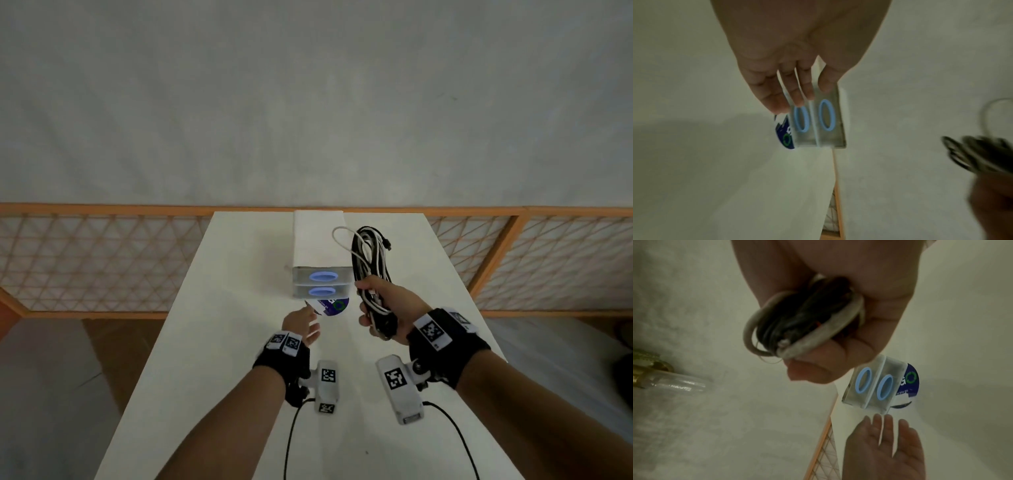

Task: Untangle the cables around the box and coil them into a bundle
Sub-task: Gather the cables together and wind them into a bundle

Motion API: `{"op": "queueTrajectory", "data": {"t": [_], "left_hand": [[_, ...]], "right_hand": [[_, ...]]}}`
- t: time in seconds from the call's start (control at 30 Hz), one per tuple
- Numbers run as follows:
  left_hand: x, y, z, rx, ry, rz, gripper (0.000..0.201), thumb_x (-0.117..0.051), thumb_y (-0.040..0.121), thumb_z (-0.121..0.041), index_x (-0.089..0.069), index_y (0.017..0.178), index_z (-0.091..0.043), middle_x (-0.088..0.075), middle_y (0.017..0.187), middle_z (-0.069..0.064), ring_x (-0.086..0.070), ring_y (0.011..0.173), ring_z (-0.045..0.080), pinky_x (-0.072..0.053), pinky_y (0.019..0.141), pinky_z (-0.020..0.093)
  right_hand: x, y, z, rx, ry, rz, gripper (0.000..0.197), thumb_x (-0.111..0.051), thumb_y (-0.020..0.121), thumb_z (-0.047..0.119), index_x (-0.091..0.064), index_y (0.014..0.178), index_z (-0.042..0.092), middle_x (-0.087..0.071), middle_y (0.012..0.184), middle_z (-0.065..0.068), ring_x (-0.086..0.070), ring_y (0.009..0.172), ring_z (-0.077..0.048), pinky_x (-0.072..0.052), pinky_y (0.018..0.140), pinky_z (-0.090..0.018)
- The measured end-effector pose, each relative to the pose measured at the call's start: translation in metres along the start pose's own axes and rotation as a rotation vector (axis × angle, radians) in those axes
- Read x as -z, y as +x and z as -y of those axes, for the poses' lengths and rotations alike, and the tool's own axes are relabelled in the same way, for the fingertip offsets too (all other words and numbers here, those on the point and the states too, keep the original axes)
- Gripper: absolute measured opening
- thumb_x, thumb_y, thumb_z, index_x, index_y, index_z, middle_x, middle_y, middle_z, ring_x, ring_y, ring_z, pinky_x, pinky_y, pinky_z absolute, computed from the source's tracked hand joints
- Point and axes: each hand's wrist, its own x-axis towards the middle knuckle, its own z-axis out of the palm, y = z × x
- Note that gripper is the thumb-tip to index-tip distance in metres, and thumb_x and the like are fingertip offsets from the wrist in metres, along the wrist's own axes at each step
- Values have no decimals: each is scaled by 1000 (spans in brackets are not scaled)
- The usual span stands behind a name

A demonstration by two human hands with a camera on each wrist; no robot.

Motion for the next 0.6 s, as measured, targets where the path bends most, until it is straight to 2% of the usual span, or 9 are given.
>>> {"op": "queueTrajectory", "data": {"t": [0.13,0.2,0.23,0.27,0.33,0.37,0.43,0.53,0.6], "left_hand": [[-28,39,12,54,-135,54,25,-35,100,-12,-47,77,-10,-46,79,5,-44,69,19,-39,74,31],[-42,58,13,53,-157,22,16,-37,100,-15,-49,90,-9,-49,88,7,-50,84,23,-41,83,33],[-49,65,11,46,-191,12,14,-39,100,-16,-50,95,-9,-49,91,7,-52,90,24,-42,84,34],[-55,72,9,29,-224,13,16,-39,100,-16,-53,104,-9,-51,99,10,-53,99,25,-43,86,34],[-63,88,6,5,-292,34,31,-37,101,-16,-47,128,-4,-48,132,14,-45,128,26,-39,103,36],[-65,92,4,0,-335,46,33,-36,102,-18,-46,129,-3,-43,142,14,-39,135,26,-35,108,36],[-65,99,4,-9,-381,59,35,-37,101,-21,-47,131,-5,-41,146,14,-37,137,24,-32,111,36],[-62,100,12,-19,-423,32,48,-42,100,-26,-36,142,-5,-42,146,10,-40,136,23,-32,114,39],[-57,94,25,-15,-430,-9,50,-47,98,-28,-38,139,-1,-51,137,11,-51,124,27,-38,108,36]], "right_hand": [[15,14,13,-9,-27,25,21,-62,83,25,-53,70,11,-50,52,-5,-52,43,-22,-35,36,-18],[22,20,17,-14,-30,44,21,-62,84,23,-53,70,11,-50,52,-6,-52,43,-23,-37,37,-19],[26,22,19,-13,-34,50,21,-62,84,23,-53,69,11,-50,53,-7,-52,43,-23,-38,38,-20],[30,25,20,-12,-43,49,21,-62,84,23,-53,68,11,-50,53,-7,-52,43,-23,-38,38,-20],[37,28,20,-18,-62,48,22,-62,83,23,-53,67,10,-51,53,-8,-53,44,-24,-38,39,-21],[41,28,19,-18,-69,47,22,-63,82,23,-54,67,10,-51,54,-8,-53,45,-25,-38,40,-21],[49,28,17,-7,-84,41,21,-63,81,22,-54,67,9,-52,54,-10,-53,46,-26,-39,40,-22],[58,24,12,7,-109,21,20,-64,81,20,-55,69,7,-52,55,-11,-54,47,-26,-40,41,-23],[63,19,9,12,-117,4,20,-64,81,20,-55,70,7,-53,56,-11,-55,48,-27,-41,42,-23]]}}
